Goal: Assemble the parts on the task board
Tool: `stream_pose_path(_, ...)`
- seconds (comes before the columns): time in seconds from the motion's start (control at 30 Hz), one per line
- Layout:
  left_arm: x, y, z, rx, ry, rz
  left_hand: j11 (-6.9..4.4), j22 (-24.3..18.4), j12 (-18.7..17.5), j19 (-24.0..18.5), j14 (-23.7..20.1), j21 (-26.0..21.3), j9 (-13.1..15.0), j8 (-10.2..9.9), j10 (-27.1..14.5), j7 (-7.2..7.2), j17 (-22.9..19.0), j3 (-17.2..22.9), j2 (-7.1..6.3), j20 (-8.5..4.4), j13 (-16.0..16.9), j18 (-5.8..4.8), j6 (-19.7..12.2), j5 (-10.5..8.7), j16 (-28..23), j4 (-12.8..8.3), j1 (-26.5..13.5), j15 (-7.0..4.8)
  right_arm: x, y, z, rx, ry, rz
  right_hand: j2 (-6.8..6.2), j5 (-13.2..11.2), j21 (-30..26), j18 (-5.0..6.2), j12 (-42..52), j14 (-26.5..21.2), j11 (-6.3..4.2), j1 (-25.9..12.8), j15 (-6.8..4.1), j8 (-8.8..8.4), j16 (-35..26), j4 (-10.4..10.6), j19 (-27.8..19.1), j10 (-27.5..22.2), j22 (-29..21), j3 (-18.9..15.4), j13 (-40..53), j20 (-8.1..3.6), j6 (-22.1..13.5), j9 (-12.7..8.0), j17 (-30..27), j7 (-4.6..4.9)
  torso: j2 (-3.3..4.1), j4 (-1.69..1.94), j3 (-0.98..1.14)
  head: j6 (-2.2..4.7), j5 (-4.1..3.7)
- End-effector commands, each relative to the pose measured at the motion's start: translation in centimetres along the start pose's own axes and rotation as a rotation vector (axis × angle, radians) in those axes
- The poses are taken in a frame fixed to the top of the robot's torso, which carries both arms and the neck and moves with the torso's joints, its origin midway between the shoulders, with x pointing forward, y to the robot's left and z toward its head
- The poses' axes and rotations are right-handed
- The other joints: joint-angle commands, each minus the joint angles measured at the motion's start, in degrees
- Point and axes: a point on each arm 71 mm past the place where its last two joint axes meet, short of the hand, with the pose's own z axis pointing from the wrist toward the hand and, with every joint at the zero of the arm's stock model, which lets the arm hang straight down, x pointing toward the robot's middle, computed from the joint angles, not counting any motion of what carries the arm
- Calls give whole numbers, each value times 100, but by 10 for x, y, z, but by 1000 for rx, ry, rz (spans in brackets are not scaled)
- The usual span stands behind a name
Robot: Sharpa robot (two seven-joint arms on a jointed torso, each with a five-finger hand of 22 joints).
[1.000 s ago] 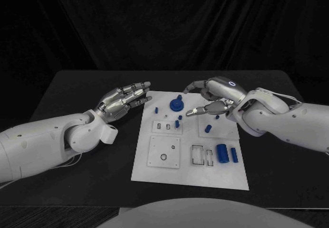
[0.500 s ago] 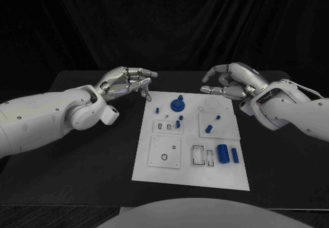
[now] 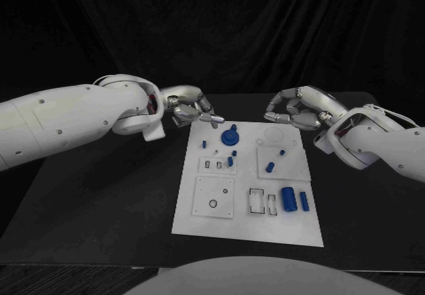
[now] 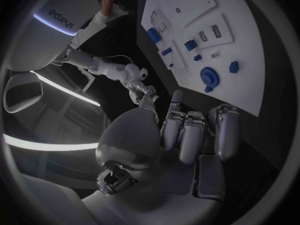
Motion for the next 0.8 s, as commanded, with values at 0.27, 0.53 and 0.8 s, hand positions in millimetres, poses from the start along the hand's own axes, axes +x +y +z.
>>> stream_pose_path(0.27,19,-13,35,-406,330,207,-386,829,-51,237,609,95,213,-90,687,-244,1504,97,-30,-228,1472,-118,705,157,14,-47,-38,-262,10,-1,1,61,82,45,4,76,-33,4,15,600,63,60,34,29,14,8,487,596,1445,-23,1506,39,-30,2,1509,13,-37,-102,168,0,111)
stream_pose_path(0.53,20,-24,57,-473,360,230,-452,922,-51,346,609,119,269,-242,687,-292,1504,152,-36,-313,1472,-143,876,198,14,-14,-222,-340,12,3,2,48,76,50,16,70,-29,3,15,600,71,36,38,29,14,15,489,596,1446,-36,1506,42,-34,-1,1509,22,-24,-163,223,0,171)
stream_pose_path(0.8,22,-26,69,-522,380,187,-436,902,-51,342,609,100,267,-483,687,-262,1504,241,-60,-323,1472,-139,818,357,14,-58,-284,-337,12,5,2,40,66,50,18,67,-27,2,15,600,73,31,40,29,14,15,491,596,1447,-40,1506,42,-35,-2,1509,23,-21,-229,209,0,315)
